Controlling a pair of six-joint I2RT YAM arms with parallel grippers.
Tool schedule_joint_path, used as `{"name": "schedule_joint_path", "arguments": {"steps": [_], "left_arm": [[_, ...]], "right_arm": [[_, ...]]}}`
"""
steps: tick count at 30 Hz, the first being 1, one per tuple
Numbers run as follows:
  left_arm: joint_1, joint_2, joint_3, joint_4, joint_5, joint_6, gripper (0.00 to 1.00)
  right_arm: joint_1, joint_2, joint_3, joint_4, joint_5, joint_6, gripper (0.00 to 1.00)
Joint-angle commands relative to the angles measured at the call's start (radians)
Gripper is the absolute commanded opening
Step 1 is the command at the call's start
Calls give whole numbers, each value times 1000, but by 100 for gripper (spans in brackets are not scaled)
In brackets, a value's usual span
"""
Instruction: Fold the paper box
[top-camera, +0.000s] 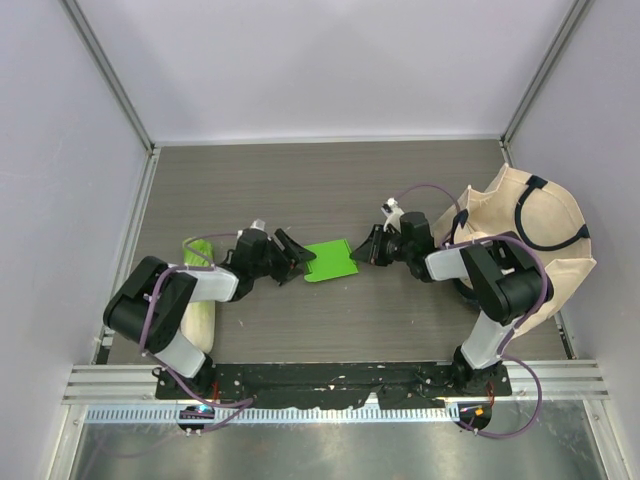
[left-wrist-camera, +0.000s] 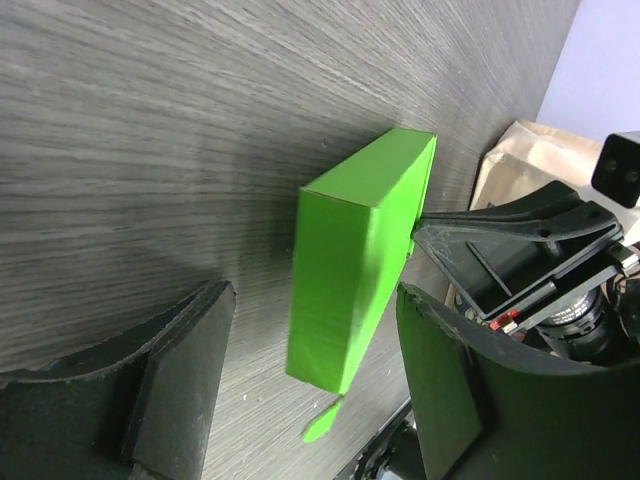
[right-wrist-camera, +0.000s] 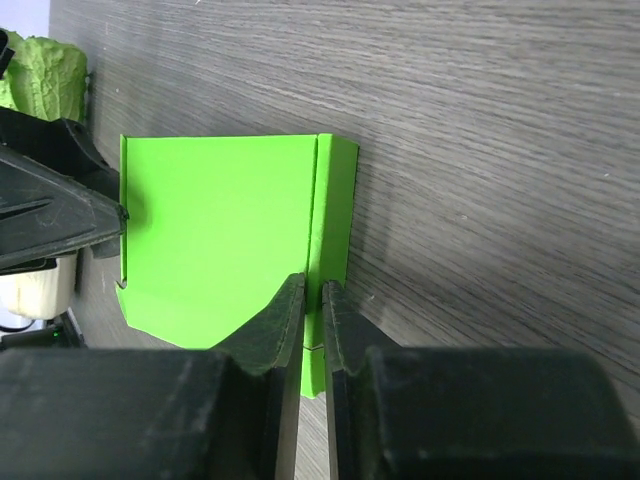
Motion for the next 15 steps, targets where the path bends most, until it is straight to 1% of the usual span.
{"name": "schedule_joint_path", "arguments": {"steps": [1, 6, 9, 10, 12, 13, 14, 15], "left_arm": [[-14, 46, 17, 32, -21, -14, 70], [-23, 67, 40, 49, -15, -17, 69], [-26, 81, 64, 55, 11, -12, 56], [-31, 84, 70, 55, 14, -19, 50], [-32, 78, 75, 57, 28, -32, 43], [-31, 73, 70, 55, 32, -48, 37], [-32, 52, 69, 44, 34, -54, 35], [-28, 34, 67, 25, 40, -54, 33]], "right_arm": [[-51, 81, -49, -93, 27, 17, 13], [-58, 92, -54, -65, -11, 23, 14], [-58, 92, -54, -68, -5, 18, 15], [-57, 92, -52, -65, -8, 18, 16], [-43, 83, -48, -76, 10, 6, 18], [-23, 66, -43, -102, 38, -5, 23], [-11, 54, -39, -120, 59, -21, 28], [15, 19, -28, -172, 85, -31, 35]]}}
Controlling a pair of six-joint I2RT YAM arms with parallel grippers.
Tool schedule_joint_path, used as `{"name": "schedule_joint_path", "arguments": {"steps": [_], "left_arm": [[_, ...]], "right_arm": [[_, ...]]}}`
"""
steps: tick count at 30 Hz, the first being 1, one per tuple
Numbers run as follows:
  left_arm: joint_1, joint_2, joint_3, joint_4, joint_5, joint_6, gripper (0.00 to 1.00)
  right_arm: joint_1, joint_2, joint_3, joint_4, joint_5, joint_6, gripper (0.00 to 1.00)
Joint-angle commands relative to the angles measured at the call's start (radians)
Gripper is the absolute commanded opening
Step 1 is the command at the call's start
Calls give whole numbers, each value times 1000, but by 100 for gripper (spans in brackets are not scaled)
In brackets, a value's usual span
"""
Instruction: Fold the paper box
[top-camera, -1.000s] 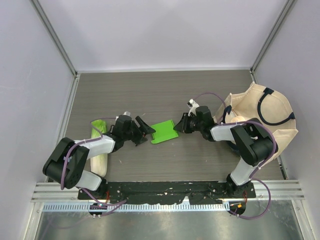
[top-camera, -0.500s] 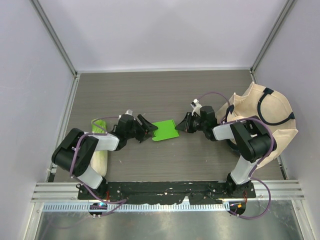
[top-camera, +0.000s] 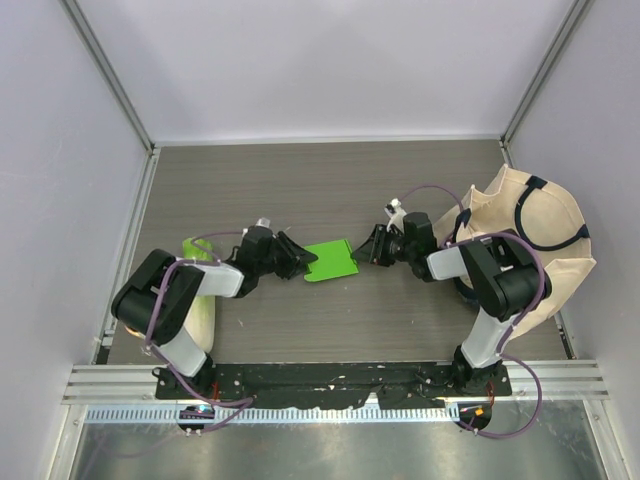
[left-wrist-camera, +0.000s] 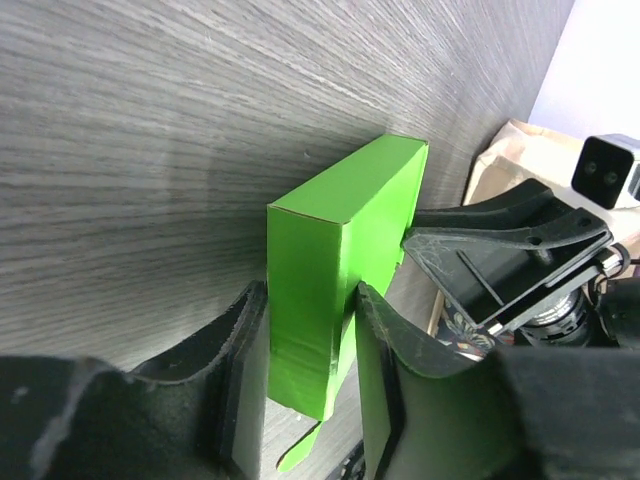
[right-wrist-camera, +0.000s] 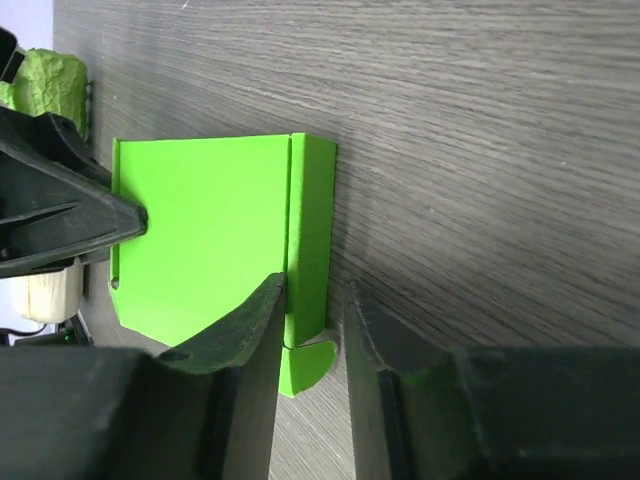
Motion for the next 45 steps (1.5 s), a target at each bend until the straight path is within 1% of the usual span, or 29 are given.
{"name": "schedule_joint_path", "arguments": {"steps": [1, 2, 3, 4, 5, 7, 8, 9, 10, 11, 12, 14, 15, 16, 17, 18, 19, 20, 21, 23, 25, 26, 29, 31, 33, 35, 40, 42, 45], "left_arm": [[-5, -59, 22, -66, 33, -21, 31], [-4, -79, 23, -97, 36, -18, 30], [2, -120, 25, -131, 50, -15, 29], [6, -136, 25, -195, 62, -18, 25], [12, -154, 25, -220, 77, -33, 24], [39, -200, 0, -254, 151, -68, 17], [59, -256, -23, -284, 218, -104, 13], [62, -281, -29, -306, 228, -113, 13], [65, -336, -38, -380, 229, -113, 12], [65, -362, -43, -412, 232, -115, 11], [68, -390, -52, -435, 237, -116, 10], [78, -471, -80, -510, 266, -153, 0], [85, -505, -96, -524, 275, -180, 0], [84, -536, -144, -496, 287, -258, 0], [85, -603, -165, -486, 294, -294, 0], [85, -634, -187, -461, 306, -334, 0], [84, -663, -225, -462, 309, -369, 2], [84, -694, -242, -465, 311, -436, 2], [85, -741, -259, -470, 317, -463, 2], [87, -783, -291, -478, 332, -522, 2], [85, -833, -307, -536, 343, -559, 1], [85, -847, -313, -539, 343, -578, 1], [87, -903, -317, -568, 346, -628, 0], [88, -933, -311, -585, 347, -655, 0], [88, -946, -307, -599, 352, -662, 0], [88, -946, -301, -613, 370, -675, 0], [88, -917, -278, -608, 406, -685, 0], [87, -898, -264, -610, 413, -687, 0], [88, -881, -248, -607, 415, -698, 0]], "right_arm": [[68, -47, -11, -263, 227, -78, 38], [91, -75, 12, -302, 270, -95, 40], [117, -107, 24, -383, 332, -104, 45], [183, -177, 38, -431, 451, -111, 48], [209, -208, 75, -480, 516, -117, 51], [272, -300, 110, -635, 585, -126, 56], [318, -361, 150, -743, 721, -167, 62], [373, -415, 178, -773, 787, -189, 66], [404, -440, 189, -821, 812, -242, 69], [438, -466, 195, -832, 844, -276, 70], [528, -527, 193, -835, 881, -308, 70], [637, -604, 172, -809, 895, -431, 71], [750, -683, 123, -782, 885, -478, 72], [807, -720, 98, -722, 884, -506, 72], [844, -743, 85, -712, 877, -549, 73], [869, -754, 80, -708, 884, -557, 73], [905, -753, 87, -718, 889, -563, 73], [916, -742, 100, -726, 898, -592, 73], [936, -724, 129, -732, 917, -606, 73], [982, -653, 162, -749, 947, -647, 72], [1005, -601, 219, -774, 953, -687, 70], [1042, -560, 228, -774, 982, -695, 70], [1085, -518, 236, -734, 1062, -733, 69], [1099, -510, 218, -670, 1148, -762, 66], [1110, -510, 189, -621, 1249, -786, 64], [1116, -517, 170, -550, 1303, -825, 62], [1118, -501, 127, -462, 1334, -928, 60], [1118, -484, 136, -465, 1332, -963, 56], [1121, -472, 137, -472, 1293, -964, 55]]}}
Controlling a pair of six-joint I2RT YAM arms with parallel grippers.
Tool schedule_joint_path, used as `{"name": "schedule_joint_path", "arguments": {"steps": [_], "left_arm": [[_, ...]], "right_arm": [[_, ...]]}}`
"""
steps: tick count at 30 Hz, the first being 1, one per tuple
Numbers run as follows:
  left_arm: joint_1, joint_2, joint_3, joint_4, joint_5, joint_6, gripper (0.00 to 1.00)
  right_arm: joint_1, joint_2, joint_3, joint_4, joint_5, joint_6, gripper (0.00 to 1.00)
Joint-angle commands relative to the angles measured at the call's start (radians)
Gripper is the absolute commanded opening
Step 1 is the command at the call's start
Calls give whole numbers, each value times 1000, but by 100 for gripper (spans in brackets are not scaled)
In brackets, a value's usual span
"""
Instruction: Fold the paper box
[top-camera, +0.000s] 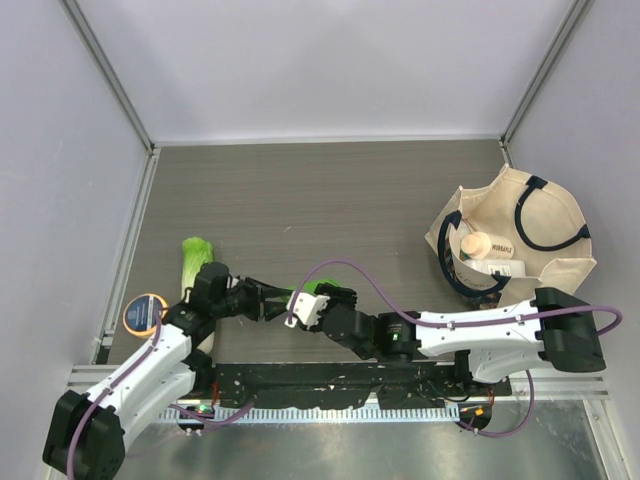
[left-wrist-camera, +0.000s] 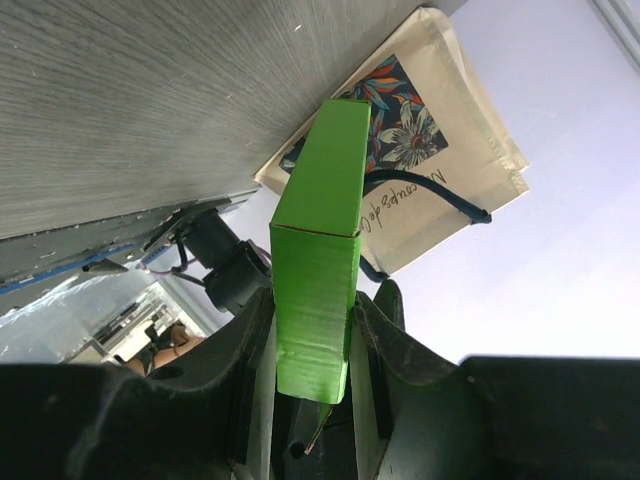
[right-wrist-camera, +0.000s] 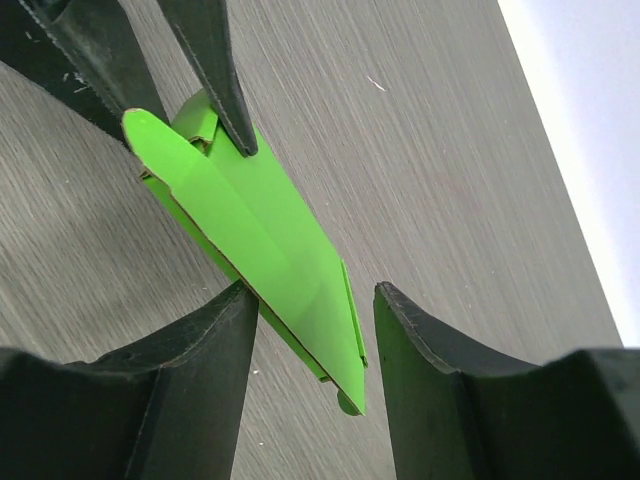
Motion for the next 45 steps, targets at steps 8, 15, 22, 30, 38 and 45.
{"name": "schedule_joint_path", "arguments": {"steps": [8, 15, 22, 30, 38, 45], "left_arm": [[3, 68, 104, 7, 85, 3, 0], [1, 79, 156, -26, 108, 53, 0], [3, 57, 162, -34, 100, 57, 1], [14, 108, 137, 87, -3, 269, 65], [37, 73, 242, -88, -245, 780, 78], [-15, 7, 262, -43, -398, 1047, 60]], "right_arm": [[1, -12, -11, 15, -141, 24, 63], [-22, 41, -14, 99, -72, -11, 63], [-30, 29, -71, 279, 28, -77, 45], [-38, -10, -8, 11, -30, 66, 27], [-231, 38, 171, -463, -430, 279, 27], [-363, 266, 423, -724, -670, 247, 32]]}}
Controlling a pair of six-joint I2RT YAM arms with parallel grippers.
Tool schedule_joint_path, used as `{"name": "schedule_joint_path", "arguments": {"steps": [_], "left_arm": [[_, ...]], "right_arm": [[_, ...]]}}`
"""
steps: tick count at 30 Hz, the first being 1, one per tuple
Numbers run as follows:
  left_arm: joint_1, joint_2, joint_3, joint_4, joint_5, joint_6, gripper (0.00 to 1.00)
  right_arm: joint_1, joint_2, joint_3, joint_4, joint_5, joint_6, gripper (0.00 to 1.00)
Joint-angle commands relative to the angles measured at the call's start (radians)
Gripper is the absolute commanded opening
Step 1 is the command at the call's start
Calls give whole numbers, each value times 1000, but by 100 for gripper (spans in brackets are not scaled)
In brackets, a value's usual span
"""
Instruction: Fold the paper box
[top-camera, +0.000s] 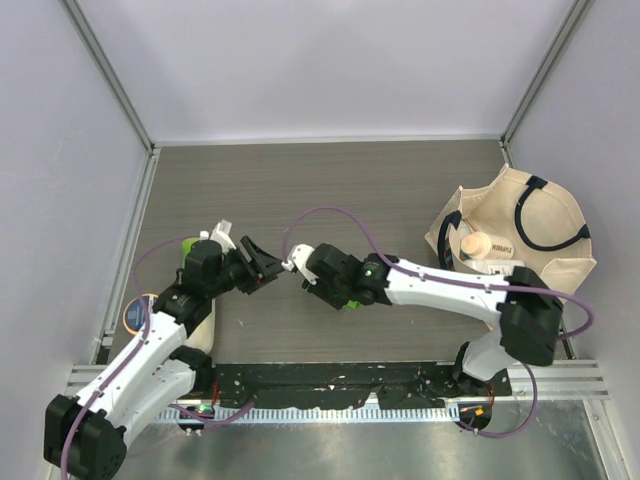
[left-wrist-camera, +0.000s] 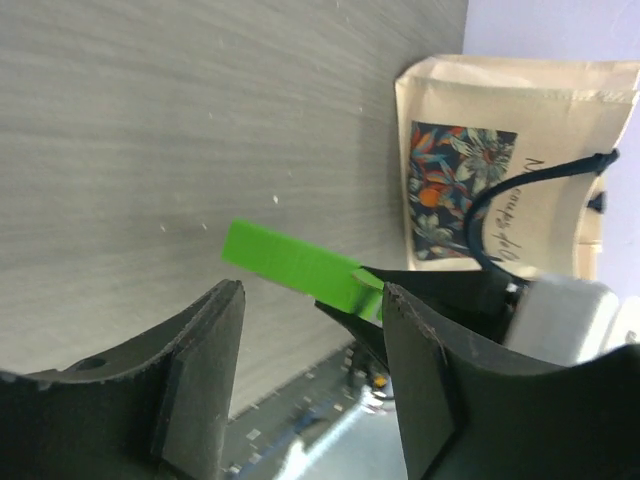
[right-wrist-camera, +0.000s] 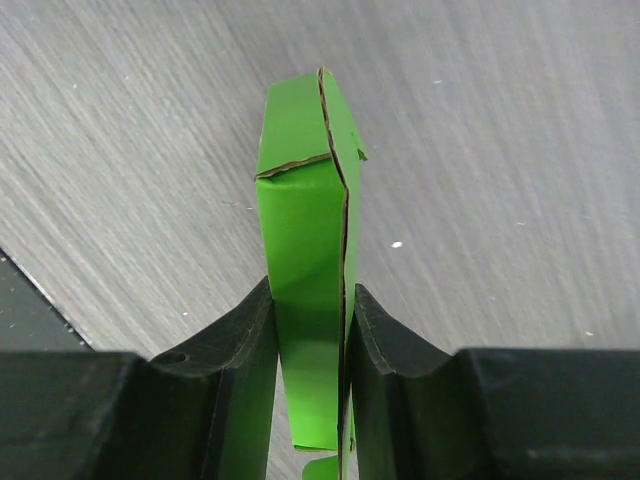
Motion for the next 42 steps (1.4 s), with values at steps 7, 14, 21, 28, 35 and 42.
{"name": "schedule_joint_path", "arguments": {"steps": [7, 14, 21, 28, 35, 42], "left_arm": [[-195, -88, -113, 272, -308, 285, 49], [-299, 25, -199, 577, -342, 400, 44], [-323, 133, -187, 699, -284, 506, 45], [-323, 176, -173, 700, -240, 548, 37], [-323, 266, -139, 737, -128, 598, 42], [-324, 292, -140, 800, -69, 597, 43]], "right_arm": [[-112, 147, 158, -225, -277, -48, 38], [-117, 153, 98, -172, -279, -69, 40], [-123, 165, 75, -115, -307, -82, 37], [-136, 153, 64, -92, -321, -91, 35], [-141, 147, 64, -86, -332, -92, 34], [-143, 142, 63, -84, -344, -91, 32]]}}
